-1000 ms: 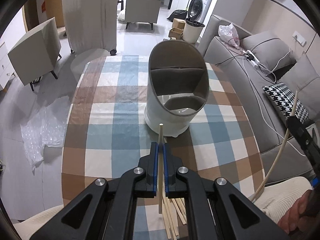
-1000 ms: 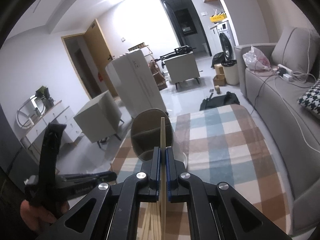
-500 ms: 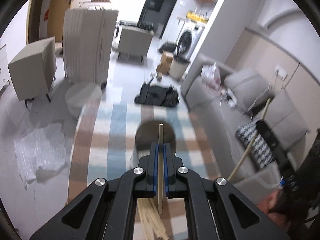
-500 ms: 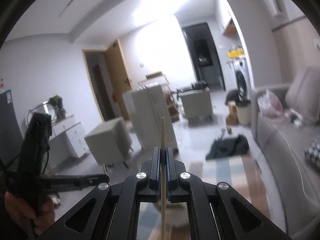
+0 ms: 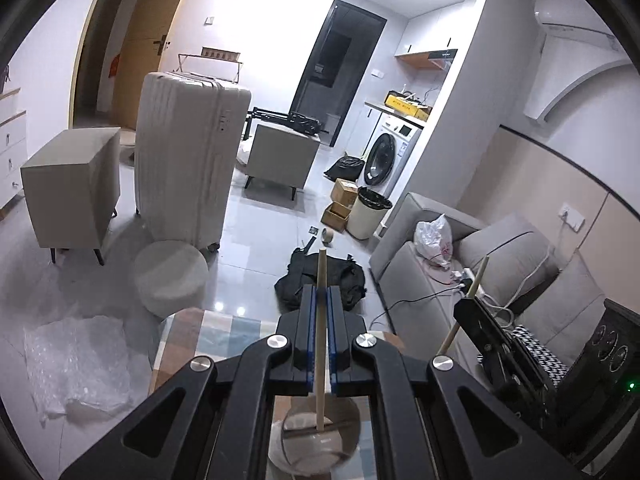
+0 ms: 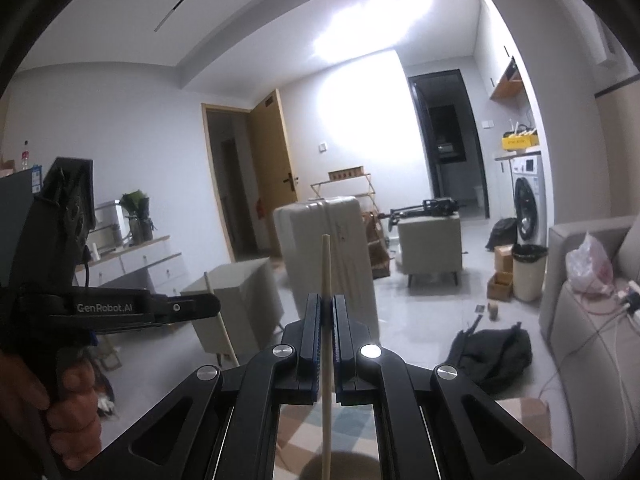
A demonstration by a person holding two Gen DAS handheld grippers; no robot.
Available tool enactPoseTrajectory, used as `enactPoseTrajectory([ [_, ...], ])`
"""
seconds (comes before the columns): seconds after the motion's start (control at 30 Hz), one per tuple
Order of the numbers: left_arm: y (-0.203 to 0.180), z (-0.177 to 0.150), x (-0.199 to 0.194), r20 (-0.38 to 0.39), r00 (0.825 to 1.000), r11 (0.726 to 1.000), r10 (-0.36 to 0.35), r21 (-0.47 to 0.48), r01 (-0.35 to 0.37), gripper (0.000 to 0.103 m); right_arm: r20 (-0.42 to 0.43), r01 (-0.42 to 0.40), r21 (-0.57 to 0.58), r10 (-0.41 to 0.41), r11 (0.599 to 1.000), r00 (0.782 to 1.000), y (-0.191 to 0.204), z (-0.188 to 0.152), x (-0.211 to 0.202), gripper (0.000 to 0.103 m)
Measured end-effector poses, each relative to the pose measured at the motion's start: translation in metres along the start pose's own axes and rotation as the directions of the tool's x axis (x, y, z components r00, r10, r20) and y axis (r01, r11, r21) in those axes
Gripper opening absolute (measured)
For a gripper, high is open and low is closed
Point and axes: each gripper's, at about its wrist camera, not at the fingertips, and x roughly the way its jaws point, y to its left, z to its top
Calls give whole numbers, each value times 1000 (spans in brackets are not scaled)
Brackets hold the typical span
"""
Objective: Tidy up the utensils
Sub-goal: 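Carry both chopsticks over the white holder and open both tools to drop them in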
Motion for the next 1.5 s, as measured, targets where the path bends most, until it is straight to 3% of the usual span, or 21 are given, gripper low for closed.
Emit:
enactPoseTrajectory([
  [0.5,15,-23,43,-72,997,999,-22,-37,19,0,-12,70,92,-69,993,998,-38,-51,56,4],
  [0.7,11,-27,44,-73,997,1000,-17,5,17,0,-31,128,11,-128,992,991,-30,-60,64,4],
  [1.13,9,-41,56,-172,985,998,-28,53,37,1,-156,15,8,-13,1000,988,-31,-79,55,5],
  [1.3,13,-48,65,-283,958,998,-49,12,55,1,-200,-2,24,7,1000,980,-30,-80,45,9],
  [1.5,16,-55,46,-323,946,1000,16,0,-17,6,-211,63,70,-47,996,976,-35,-77,8,35],
])
